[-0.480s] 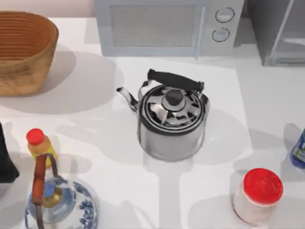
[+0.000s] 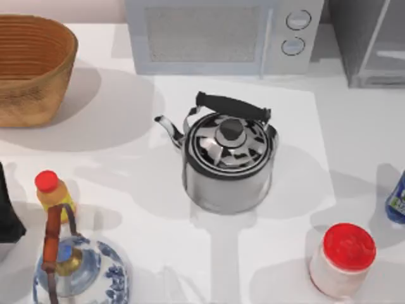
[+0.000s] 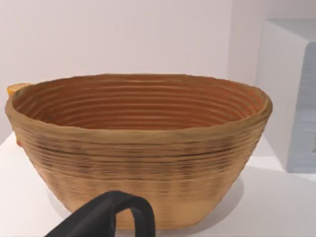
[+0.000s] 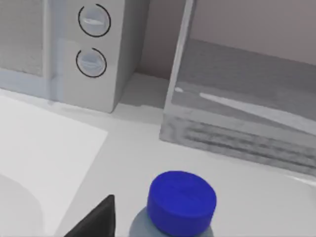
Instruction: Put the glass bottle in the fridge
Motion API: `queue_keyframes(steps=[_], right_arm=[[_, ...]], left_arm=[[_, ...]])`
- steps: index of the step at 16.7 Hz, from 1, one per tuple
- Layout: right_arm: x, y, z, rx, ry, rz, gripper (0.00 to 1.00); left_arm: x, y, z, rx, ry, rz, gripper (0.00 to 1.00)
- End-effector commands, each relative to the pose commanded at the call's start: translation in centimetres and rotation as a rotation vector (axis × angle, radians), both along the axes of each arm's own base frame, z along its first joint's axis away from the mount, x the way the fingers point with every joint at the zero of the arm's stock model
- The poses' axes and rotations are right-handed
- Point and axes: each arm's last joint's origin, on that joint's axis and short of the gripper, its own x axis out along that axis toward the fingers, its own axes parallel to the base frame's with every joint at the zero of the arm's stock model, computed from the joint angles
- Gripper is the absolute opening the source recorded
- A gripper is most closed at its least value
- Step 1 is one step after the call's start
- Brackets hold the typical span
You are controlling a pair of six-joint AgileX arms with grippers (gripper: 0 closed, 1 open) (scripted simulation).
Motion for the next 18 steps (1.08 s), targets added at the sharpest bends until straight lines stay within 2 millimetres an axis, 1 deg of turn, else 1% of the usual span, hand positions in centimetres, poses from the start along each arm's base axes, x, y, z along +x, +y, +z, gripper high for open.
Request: queue_keyframes(steps=[2,4,6,9,11,14,16,18], right_arm=[[1.0,-0.3,0.6,-0.091,0.071,0.122,1.00],[2.4,-0.9,0.8,-0.155,0.138,0.284,1.00],[4.0,-1.8,0.3,-0.173,0.189,0.437,1.00],[6.0,-3.7,-1.2,-0.127,0.236,0.575,1.00],[6.8,-5.1,-2.6,-0.077,0.259,0.615,1.00],[7.3,-6.9,-4.8,-0.017,0.298,0.615,1.00],[7.3,-7.8,-5.8,0.009,0.312,0.603,1.00],[7.3,-8.2,-6.2,0.022,0.314,0.598,1.00]], left_arm=[[0.0,0.0,0.0,0.000,0.000,0.000,1.00],[0.0,0.0,0.0,0.000,0.000,0.000,1.00],[0.0,0.0,0.0,0.000,0.000,0.000,1.00],[0.0,0.0,0.0,0.000,0.000,0.000,1.00],[0.0,0.0,0.0,0.000,0.000,0.000,1.00],[0.0,0.0,0.0,0.000,0.000,0.000,1.00],[0.0,0.0,0.0,0.000,0.000,0.000,1.00],[0.0,0.0,0.0,0.000,0.000,0.000,1.00]])
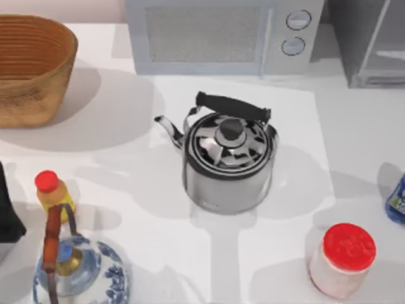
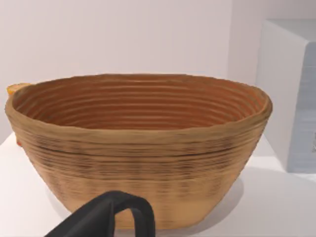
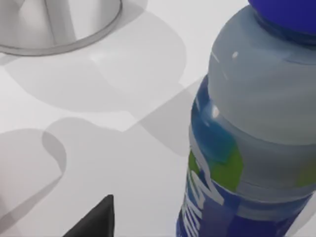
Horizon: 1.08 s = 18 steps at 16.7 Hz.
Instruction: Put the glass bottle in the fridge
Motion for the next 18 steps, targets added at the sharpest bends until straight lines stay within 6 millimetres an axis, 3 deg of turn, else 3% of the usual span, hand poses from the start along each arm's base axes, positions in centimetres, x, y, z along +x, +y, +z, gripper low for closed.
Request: queue_keyframes(steps=[7,18], right_arm=[[0.2,0.3,0.0,0.000,0.000,0.003,1.00],[3.5,3.1,-1.8,0.000,0.000,0.000,1.00]], left_arm=[[0.0,0.0,0.0,0.000,0.000,0.000,1.00],[0.0,0.0,0.0,0.000,0.000,0.000,1.00]])
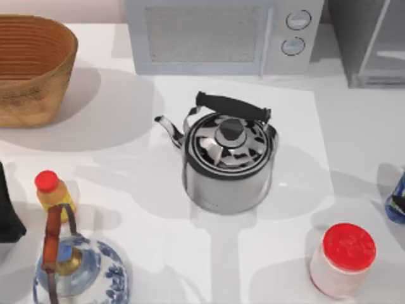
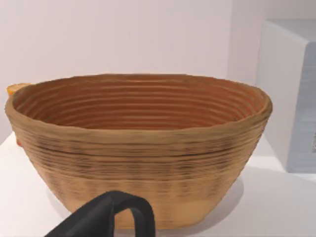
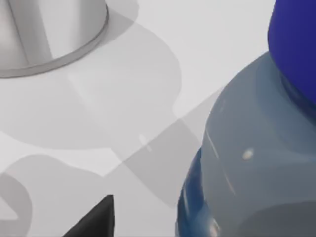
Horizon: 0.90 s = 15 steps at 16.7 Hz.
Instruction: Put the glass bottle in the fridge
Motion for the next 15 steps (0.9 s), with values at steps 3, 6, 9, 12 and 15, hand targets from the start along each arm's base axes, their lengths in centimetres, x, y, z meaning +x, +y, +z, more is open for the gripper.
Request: queue_keyframes(steps=[3,6,9,12,15], right_arm=[[0.42,0.60,-0.56,0.000,0.000,0.000,1.00],[0.47,0.68,-0.64,0.000,0.000,0.000,1.00],[0.47,0.68,-0.64,0.000,0.000,0.000,0.93],[0.47,0.68,-0.64,0.000,0.000,0.000,0.70],[0.47,0.68,-0.64,0.000,0.000,0.000,0.48]], left_arm=[[0.00,0.00,0.00,0.000,0.000,0.000,1.00],[0.00,0.00,0.00,0.000,0.000,0.000,1.00],[0.00,0.00,0.00,0.000,0.000,0.000,1.00],[0.00,0.00,0.00,0.000,0.000,0.000,1.00],[0.00,0.00,0.00,0.000,0.000,0.000,1.00]])
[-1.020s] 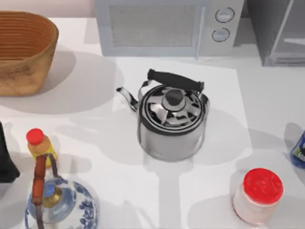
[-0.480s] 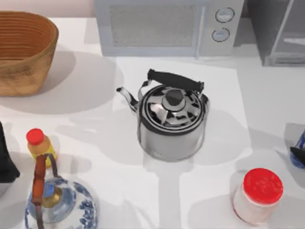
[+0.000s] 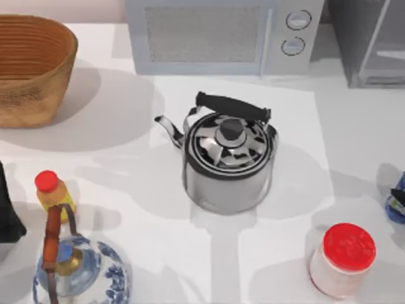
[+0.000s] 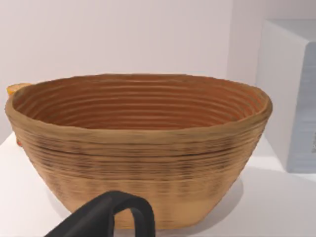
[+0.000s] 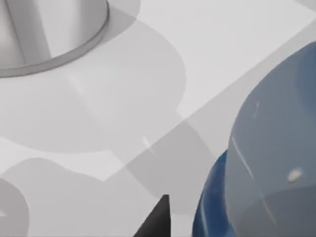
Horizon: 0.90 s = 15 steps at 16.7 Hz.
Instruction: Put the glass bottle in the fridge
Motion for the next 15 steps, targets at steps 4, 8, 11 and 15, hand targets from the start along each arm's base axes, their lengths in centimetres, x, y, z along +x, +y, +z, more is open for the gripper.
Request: queue_keyframes(steps=[4,8,11,15], right_arm=[[0.00,0.00,0.00,0.000,0.000,0.000,0.18],[0.00,0.00,0.00,0.000,0.000,0.000,0.01],[0.00,0.00,0.00,0.000,0.000,0.000,0.01],[0.01,-0.04,0.02,0.000,0.000,-0.002,0.01]], left_arm=[[0.00,0.00,0.00,0.000,0.000,0.000,1.00],[0.00,0.00,0.00,0.000,0.000,0.000,1.00],[0.00,0.00,0.00,0.000,0.000,0.000,1.00],[0.00,0.00,0.00,0.000,0.000,0.000,1.00]])
